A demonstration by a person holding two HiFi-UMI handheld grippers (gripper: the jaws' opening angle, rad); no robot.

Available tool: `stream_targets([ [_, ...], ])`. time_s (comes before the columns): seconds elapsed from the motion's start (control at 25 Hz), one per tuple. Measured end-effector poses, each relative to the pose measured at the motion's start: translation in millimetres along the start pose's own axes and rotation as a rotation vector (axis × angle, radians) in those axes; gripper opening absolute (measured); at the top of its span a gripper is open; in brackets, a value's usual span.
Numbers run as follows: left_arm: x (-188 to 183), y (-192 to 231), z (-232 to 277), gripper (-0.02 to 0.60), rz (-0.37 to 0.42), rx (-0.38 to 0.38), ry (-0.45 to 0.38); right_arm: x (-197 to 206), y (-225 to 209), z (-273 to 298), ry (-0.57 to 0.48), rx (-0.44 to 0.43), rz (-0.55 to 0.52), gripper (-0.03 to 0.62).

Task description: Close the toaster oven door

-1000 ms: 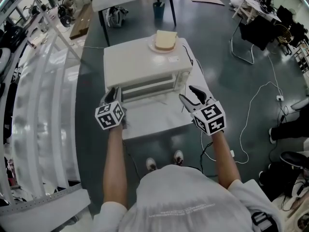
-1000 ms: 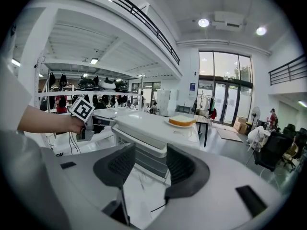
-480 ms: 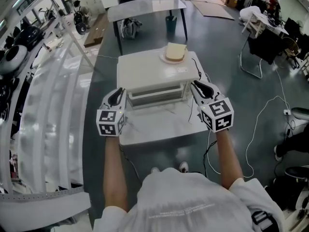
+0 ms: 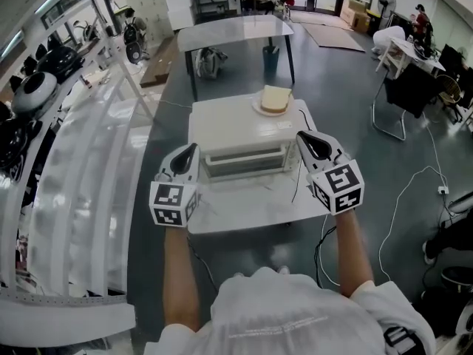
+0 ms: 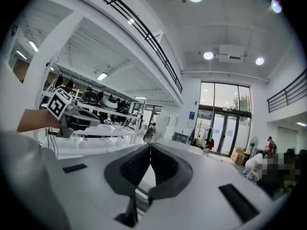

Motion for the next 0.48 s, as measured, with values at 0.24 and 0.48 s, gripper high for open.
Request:
stream_targets([
  [0.24, -18, -14, -12, 0.020, 0.068, 0.022, -0.029, -13, 8, -5, -0.025, -0.022, -0.044, 0.015],
  [0.48, -25, -14, -20, 0.020, 0.076, 0.011, -0.046, -19, 12, -7, -0.023, -0.015, -0.059, 0.015],
])
Point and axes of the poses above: the fingertips, and each gripper's own axes: z forward along the fingers, y to its left, x out of its underside, the point moved 8 cm from there along -z, backward along the fingers, and after that the axes turned 1 degree about z, right-handed, at the moved point
